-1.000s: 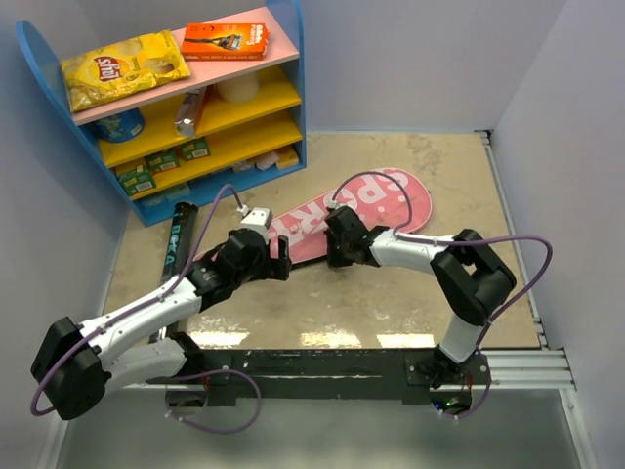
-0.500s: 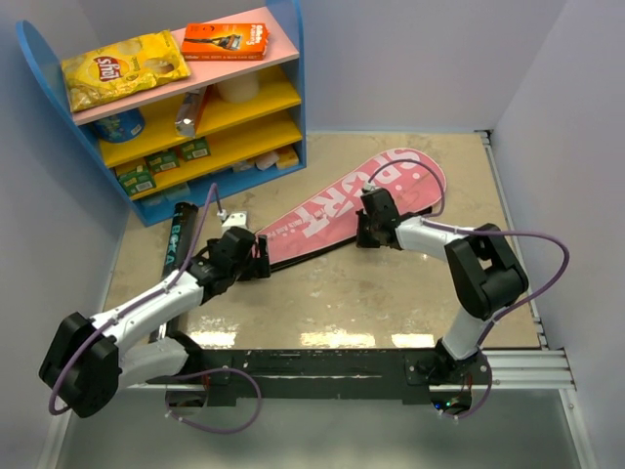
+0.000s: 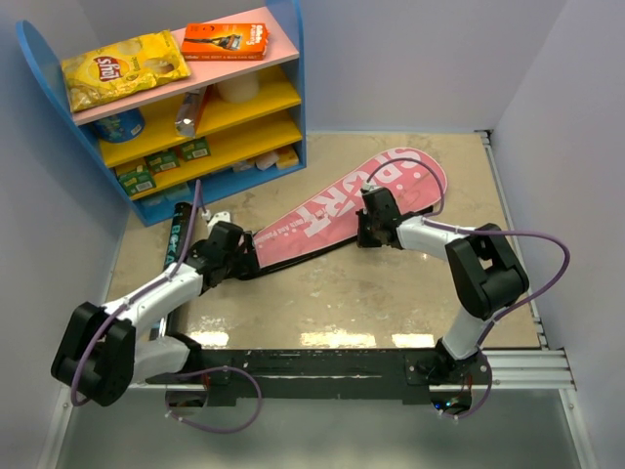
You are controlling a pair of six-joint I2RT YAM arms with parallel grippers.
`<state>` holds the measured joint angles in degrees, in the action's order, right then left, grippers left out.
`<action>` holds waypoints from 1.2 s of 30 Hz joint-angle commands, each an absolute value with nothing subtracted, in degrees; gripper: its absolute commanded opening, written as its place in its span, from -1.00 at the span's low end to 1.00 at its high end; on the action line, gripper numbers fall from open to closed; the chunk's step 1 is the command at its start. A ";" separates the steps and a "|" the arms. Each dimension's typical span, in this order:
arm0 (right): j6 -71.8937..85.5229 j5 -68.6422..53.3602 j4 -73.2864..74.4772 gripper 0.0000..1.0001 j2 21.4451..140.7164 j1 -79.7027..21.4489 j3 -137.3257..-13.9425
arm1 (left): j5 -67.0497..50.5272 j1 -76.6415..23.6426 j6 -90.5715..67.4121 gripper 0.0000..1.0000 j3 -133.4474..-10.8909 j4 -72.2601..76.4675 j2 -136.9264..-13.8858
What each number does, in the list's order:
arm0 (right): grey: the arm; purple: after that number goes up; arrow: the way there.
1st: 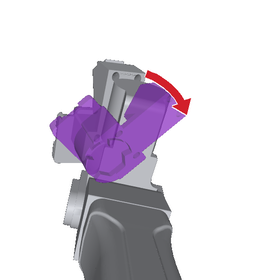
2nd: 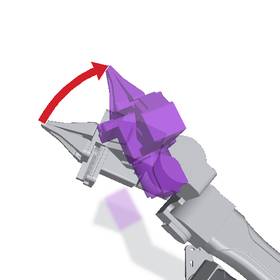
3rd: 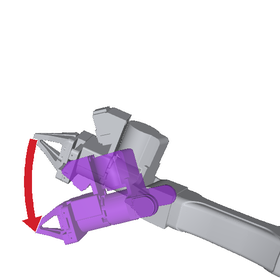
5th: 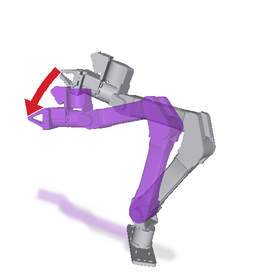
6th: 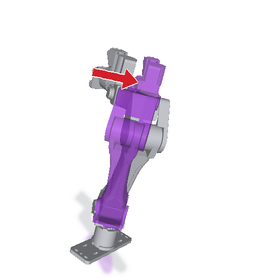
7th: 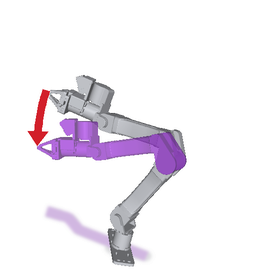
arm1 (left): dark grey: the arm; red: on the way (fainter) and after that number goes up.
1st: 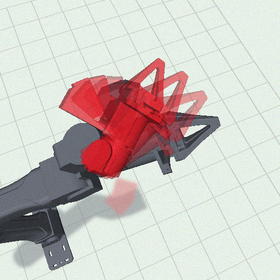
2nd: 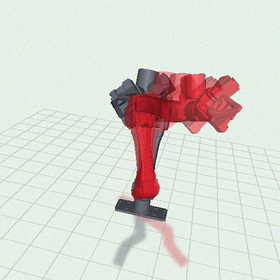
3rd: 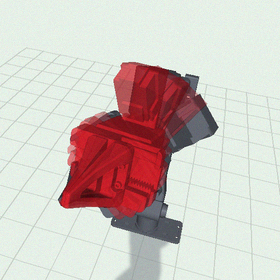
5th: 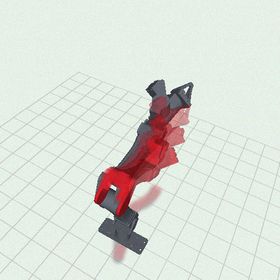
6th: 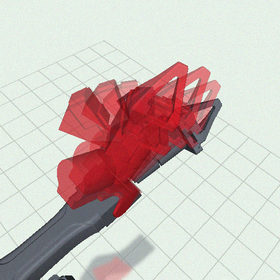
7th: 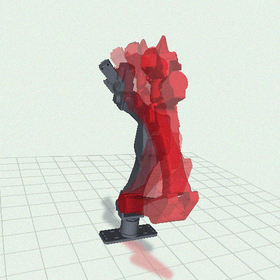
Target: Pack up the badminton gear
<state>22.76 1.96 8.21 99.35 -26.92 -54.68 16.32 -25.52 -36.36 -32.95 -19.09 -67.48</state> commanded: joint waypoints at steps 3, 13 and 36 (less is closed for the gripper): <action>20.57 0.44 8.17 -1.00 98.44 -26.81 -54.93 | 8.80 -22.06 -36.56 1.00 -31.29 -10.03 -73.91; 19.86 -1.22 7.82 -1.00 97.56 -27.77 -55.28 | 4.31 -21.97 -35.42 0.58 -28.75 -4.14 -74.71; 31.20 -7.64 1.15 -1.00 105.73 -52.90 -64.15 | -3.51 -23.81 -35.77 -0.35 -23.56 5.09 -74.62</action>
